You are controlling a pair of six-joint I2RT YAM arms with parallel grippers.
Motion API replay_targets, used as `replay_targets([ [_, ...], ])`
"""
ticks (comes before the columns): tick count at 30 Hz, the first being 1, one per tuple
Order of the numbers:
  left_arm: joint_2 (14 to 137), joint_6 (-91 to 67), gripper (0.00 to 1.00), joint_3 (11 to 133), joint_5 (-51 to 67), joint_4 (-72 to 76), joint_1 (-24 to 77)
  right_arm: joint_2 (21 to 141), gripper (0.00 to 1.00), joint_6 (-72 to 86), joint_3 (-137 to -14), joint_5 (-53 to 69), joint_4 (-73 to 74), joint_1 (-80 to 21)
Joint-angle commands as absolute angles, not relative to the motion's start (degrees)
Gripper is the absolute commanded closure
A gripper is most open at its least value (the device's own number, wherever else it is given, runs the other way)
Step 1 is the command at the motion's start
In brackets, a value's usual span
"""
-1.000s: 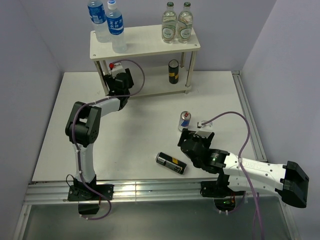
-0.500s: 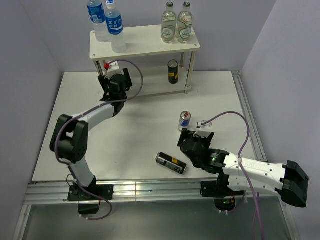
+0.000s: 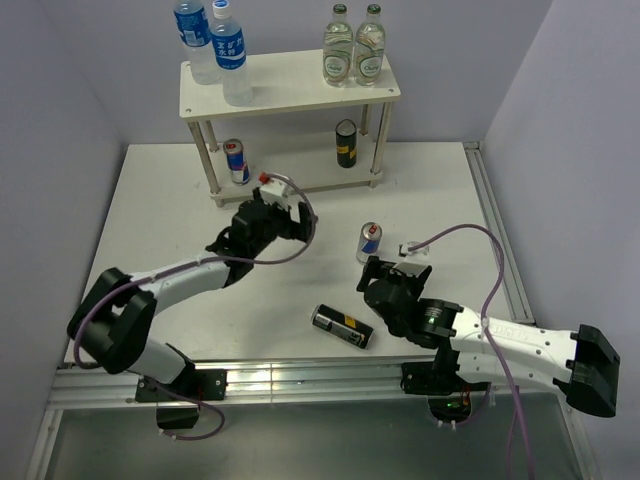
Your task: Place and organize the beverage onto the shelf
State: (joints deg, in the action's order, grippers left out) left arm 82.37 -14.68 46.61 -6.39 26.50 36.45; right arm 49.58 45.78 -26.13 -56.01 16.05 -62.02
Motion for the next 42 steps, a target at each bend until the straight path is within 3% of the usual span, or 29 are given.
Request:
replay_targets([
  [1, 86.74, -14.24, 0.02, 45.00, 7.64, 30.84, 40.33, 45.11, 0.01, 49.65, -26.98, -60.98, 18.19, -62.49],
  [11, 100.80, -14.76, 0.04, 50.88, 5.54, 37.88, 49.83, 24.97, 0.02, 53.70, -19.86, -65.57, 21.01, -62.49],
  [33, 118.03, -13.00, 0.06, 67.40, 0.35, 42.89, 53.35, 28.83, 0.01, 51.77, -20.30, -64.86, 18.72, -62.67],
  [35, 119.88, -13.27, 0.31, 69.60, 0.26, 41.93, 53.35, 29.18, 0.01, 51.68, -20.39, -64.77, 18.28, -62.75],
  [37, 120.67, -13.71, 0.48, 70.92, -2.89, 41.23, 53.35, 29.79, 0.00, 51.68, -20.65, -64.69, 18.54, -62.67],
  [39, 120.24, -14.23, 0.94, 70.93, -5.26, 40.87, 53.35, 30.50, 0.00, 51.85, -20.92, -64.69, 18.63, -62.75],
  [40, 118.84, -14.50, 1.00, 69.88, -7.19, 40.52, 53.35, 30.59, 0.00, 51.94, -20.92, -64.69, 18.72, -62.75],
  [42, 116.47, -13.71, 1.00, 68.04, -10.09, 41.22, 53.35, 30.76, 0.00, 51.85, -21.00, -64.69, 18.72, -62.75],
])
